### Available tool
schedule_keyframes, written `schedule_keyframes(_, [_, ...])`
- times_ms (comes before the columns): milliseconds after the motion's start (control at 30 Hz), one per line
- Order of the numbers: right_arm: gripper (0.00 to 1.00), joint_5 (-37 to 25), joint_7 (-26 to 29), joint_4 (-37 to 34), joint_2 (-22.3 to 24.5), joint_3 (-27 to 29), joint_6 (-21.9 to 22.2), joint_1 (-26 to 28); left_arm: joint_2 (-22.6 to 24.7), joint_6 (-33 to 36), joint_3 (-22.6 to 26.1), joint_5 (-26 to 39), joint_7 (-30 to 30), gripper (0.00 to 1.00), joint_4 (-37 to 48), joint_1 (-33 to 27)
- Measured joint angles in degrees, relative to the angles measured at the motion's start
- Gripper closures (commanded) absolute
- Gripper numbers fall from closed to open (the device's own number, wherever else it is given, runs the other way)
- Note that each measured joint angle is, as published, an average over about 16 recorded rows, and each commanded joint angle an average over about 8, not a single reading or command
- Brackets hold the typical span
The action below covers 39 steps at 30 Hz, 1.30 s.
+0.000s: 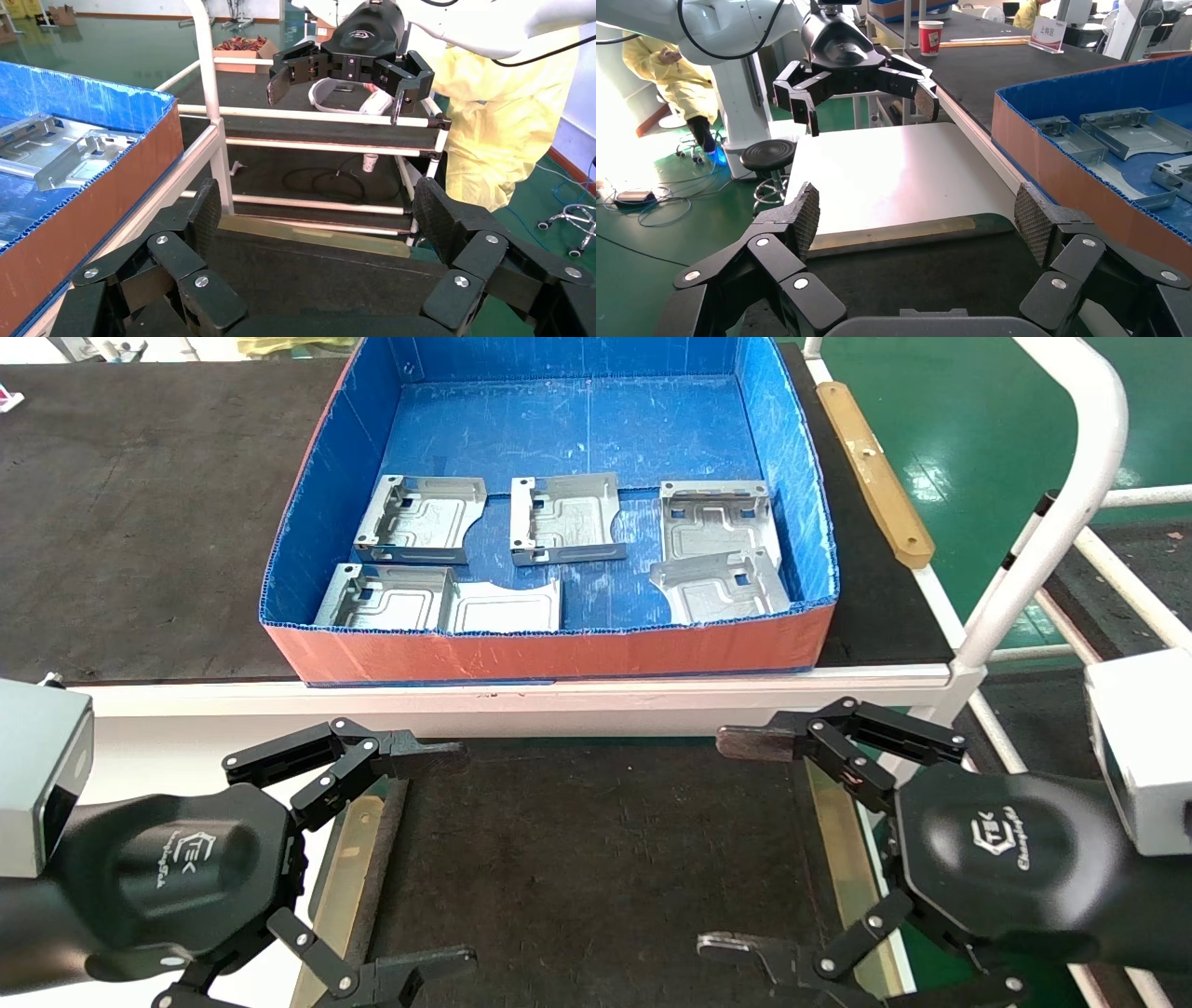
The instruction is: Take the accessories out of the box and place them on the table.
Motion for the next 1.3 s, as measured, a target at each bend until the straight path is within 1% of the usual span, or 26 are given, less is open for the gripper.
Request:
schedule_keyframes(600, [0.00,0.00,0.00,0.00,0.00,0.00,0.00,0.00,0.04,-0.04,0.04,0.10,0.01,0.00,-0.01,0.01])
schedule_keyframes(767, [0.00,0.00,0.00,-0.01,0.00,0.00,0.00,0.00,0.89,-0.79,0.55,1.16,0.11,0.00,0.06,-0.42])
schedule_keyframes(1033, [0.00,0.00,-0.01,-0.02,0.00,-0.01,-0.01,0.01,5.09,-4.36,2.47,5.76,0.61,0.00,2.36,-4.04])
schedule_keyframes(1300, [0.00,0.01,-0.02,-0.03,0.00,-0.03,-0.01,0.02,11.20,-9.80,4.60,11.93,1.45,0.00,8.87,-11.34])
